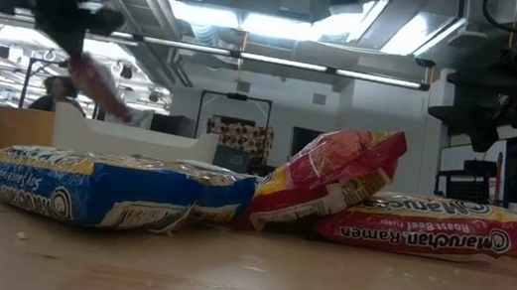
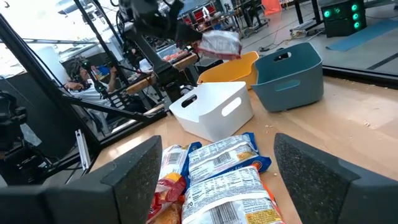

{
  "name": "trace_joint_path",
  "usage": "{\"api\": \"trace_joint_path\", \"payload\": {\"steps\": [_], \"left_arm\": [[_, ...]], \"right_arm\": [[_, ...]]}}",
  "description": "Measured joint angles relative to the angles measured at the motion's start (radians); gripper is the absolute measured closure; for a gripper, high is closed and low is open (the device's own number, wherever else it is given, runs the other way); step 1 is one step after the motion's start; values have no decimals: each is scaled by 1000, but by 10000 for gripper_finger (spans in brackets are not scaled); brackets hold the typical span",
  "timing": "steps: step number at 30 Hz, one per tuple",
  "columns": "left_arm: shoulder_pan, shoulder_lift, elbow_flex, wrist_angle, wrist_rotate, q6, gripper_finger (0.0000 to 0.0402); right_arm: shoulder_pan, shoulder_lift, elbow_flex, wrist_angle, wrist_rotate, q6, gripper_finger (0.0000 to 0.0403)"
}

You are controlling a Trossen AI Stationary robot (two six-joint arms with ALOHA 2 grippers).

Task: Sort Maruchan noodles
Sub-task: Put the bottom left red noodle into the yellow bin, then put the bottom left blue noodle into the white bin

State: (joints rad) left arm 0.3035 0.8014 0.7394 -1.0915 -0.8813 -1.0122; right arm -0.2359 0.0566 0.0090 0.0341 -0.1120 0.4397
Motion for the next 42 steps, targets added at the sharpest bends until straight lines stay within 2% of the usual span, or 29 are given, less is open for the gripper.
{"api": "trace_joint_path", "payload": {"steps": [13, 20, 34, 38, 42], "left_arm": [[111, 0, -186, 174, 80, 1, 401], [131, 1, -236, 189, 127, -29, 397], [133, 1, -227, 208, 211, 136, 286], [133, 1, -175, 215, 273, 175, 258], [105, 1, -101, 311, 420, 278, 244]], "right_arm": [[0, 0, 0, 0, 0, 0, 107], [0, 0, 0, 0, 0, 0, 107], [0, 0, 0, 0, -3, -1, 107], [0, 0, 0, 2, -11, -1, 107], [0, 0, 0, 2, -11, -3, 107]]}}
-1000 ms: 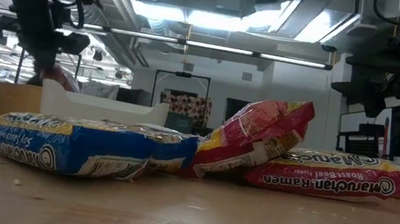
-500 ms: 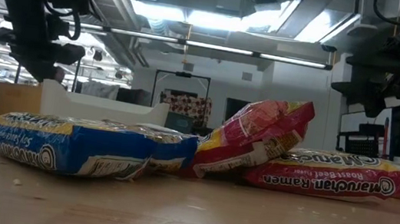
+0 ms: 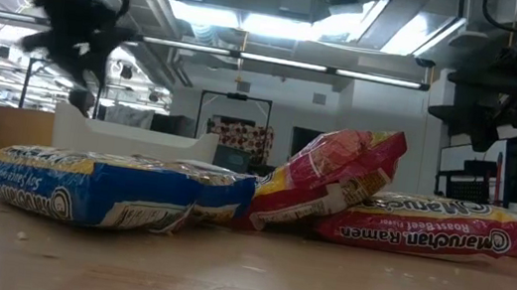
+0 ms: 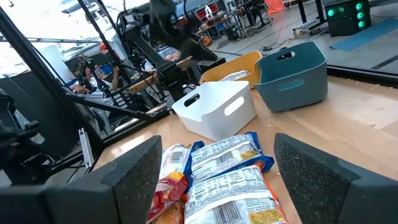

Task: Sort Maruchan noodles
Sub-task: Put the bottom left blue noodle into the white bin

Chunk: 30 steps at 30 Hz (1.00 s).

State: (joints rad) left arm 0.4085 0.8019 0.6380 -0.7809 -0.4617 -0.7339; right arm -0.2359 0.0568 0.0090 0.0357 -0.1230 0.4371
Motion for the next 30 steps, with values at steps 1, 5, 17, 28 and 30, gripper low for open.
{"api": "trace_joint_path", "payload": {"steps": [1, 5, 17, 28, 30], "left_arm": [[-12, 0, 18, 45, 48, 40, 242], [-101, 12, 76, 290, 270, 214, 241], [-469, 281, 104, 827, 297, 502, 240], [-626, 570, 126, 974, 345, 546, 240], [-663, 595, 164, 933, 376, 576, 240]], "right_arm": [[0, 0, 0, 0, 0, -1, 107], [0, 0, 0, 0, 0, -1, 107], [0, 0, 0, 0, 0, -1, 107], [0, 0, 0, 0, 0, -1, 107], [0, 0, 0, 0, 0, -1, 107]]}}
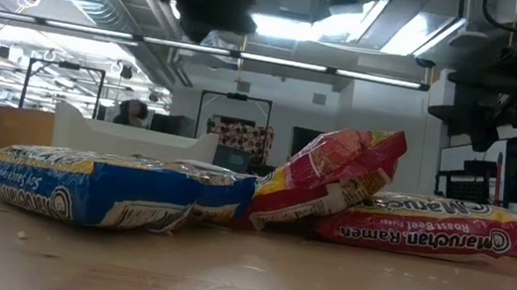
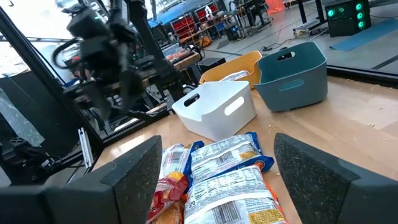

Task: Sort Maruchan noodles
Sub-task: Put the bottom left blue noodle into the white bin

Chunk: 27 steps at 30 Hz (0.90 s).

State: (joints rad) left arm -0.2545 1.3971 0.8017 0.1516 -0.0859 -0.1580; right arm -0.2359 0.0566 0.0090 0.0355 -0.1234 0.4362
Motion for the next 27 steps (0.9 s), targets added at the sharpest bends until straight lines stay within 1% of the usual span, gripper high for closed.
{"api": "trace_joint_path", "payload": {"steps": [3, 7, 10, 16, 19, 22, 27], "left_arm": [[-56, 27, 74, -125, 10, 9, 240], [-113, 42, 184, -389, -16, -47, 240], [-157, 45, 225, -552, -49, -162, 240], [-251, 46, 227, -741, -66, -443, 240], [-297, 46, 226, -801, -129, -539, 240], [-331, 46, 226, -829, -187, -600, 240], [-363, 46, 179, -801, -162, -650, 240]], "right_arm": [[0, 0, 0, 0, 0, 0, 107], [0, 0, 0, 0, 0, 0, 107], [0, 0, 0, 0, 0, 0, 107], [0, 0, 0, 0, 0, 0, 107], [0, 0, 0, 0, 0, 0, 107], [0, 0, 0, 0, 0, -8, 107], [0, 0, 0, 0, 1, -24, 107]]}}
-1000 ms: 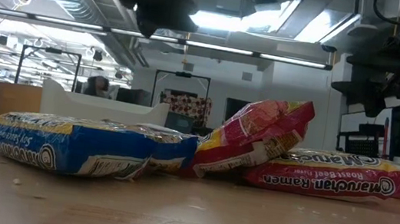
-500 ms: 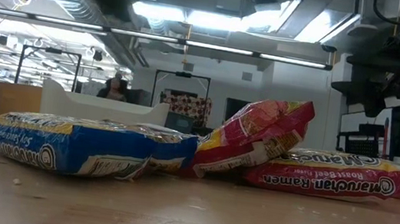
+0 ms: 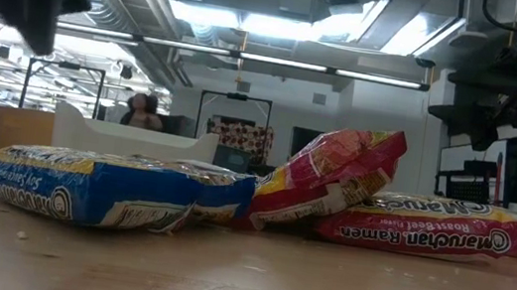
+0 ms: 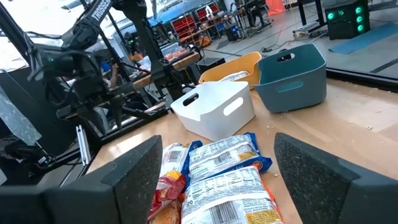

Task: Sort Maruchan noodles
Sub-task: Put the bottom left blue noodle into the white bin

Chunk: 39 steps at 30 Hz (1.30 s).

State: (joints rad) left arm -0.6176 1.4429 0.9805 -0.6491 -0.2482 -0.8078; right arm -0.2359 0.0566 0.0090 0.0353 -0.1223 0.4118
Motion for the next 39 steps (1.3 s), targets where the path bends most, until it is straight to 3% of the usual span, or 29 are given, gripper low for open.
{"api": "trace_joint_path", "payload": {"steps": [16, 23, 34, 36, 39], "left_arm": [[8, 0, -91, 166, 87, -28, 231], [9, 0, -87, 207, -124, 36, 224], [12, 0, -86, 220, -154, 64, 225], [31, 0, -86, 214, -128, -1, 224], [85, 0, -86, 210, -2, -54, 211]], "right_arm": [[0, 0, 0, 0, 3, -5, 107], [0, 0, 0, 0, 0, -27, 107], [0, 0, 0, 0, 0, -27, 107], [0, 0, 0, 0, 0, -27, 107], [0, 0, 0, 0, 0, -26, 107]]}}
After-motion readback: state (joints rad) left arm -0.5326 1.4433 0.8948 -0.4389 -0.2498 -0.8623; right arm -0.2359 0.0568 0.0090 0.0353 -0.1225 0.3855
